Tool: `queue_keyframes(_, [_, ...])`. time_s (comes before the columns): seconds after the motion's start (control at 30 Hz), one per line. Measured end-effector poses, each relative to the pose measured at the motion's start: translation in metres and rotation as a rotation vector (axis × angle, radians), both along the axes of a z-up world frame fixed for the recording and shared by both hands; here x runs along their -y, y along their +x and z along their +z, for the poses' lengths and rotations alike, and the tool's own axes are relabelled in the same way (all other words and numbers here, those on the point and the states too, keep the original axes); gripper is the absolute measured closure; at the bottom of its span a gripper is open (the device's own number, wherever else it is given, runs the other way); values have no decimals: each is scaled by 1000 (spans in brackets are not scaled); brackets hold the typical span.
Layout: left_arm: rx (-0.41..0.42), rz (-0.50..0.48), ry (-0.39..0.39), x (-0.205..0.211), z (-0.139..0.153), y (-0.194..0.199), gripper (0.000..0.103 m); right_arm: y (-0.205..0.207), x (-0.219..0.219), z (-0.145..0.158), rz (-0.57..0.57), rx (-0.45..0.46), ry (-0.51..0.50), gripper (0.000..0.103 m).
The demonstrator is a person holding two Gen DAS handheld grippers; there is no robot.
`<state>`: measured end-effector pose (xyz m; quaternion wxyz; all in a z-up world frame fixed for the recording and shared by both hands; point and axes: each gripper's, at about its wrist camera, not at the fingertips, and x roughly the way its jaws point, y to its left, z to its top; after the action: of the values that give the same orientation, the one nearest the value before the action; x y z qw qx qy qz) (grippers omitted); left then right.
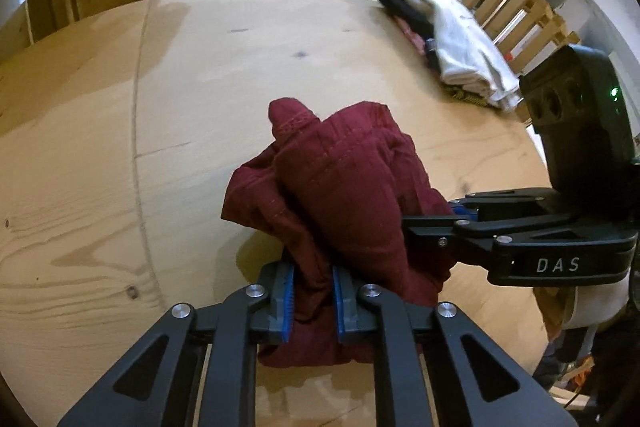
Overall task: Fold clothes
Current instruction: 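Carry the folded T-shirt with both tools onto the white clothes stack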
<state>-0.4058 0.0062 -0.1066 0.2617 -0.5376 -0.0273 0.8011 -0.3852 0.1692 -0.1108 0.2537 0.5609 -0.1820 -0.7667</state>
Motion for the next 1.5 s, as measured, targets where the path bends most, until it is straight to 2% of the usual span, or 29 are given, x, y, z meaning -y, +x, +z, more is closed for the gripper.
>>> queue_keyframes(0.17, [-33,-67,35,-49,30,-4,91,11,-42,34,-42,-66,34,85])
queue_keyframes(0.33, [-102,-151,60,-124,70,-17,91,12,-101,83,-110,-156,151,86])
queue_keyframes(0.5, [-168,-208,38,-206,104,-45,91,-4,-170,121,-188,-217,275,86])
queue_keyframes(0.6, [-184,-221,22,-246,115,-66,92,-26,-202,131,-225,-233,333,86])
queue_keyframes(0.77, [-192,-222,-8,-301,120,-109,93,-66,-251,135,-255,-239,390,87])
queue_keyframes(0.9, [-193,-192,-11,-326,118,-142,93,-104,-278,134,-274,-247,395,88])
queue_keyframes(1.13, [-176,-182,-51,-358,97,-180,92,-163,-306,97,-269,-196,437,88])
queue_keyframes(1.3, [-170,-144,-132,-356,73,-193,89,-180,-309,66,-261,-163,460,88])
queue_keyframes(1.37, [-176,-128,-157,-347,70,-191,89,-180,-311,67,-260,-166,463,88])
queue_keyframes(1.5, [-166,-100,-140,-331,74,-193,89,-175,-320,77,-276,-165,510,88])
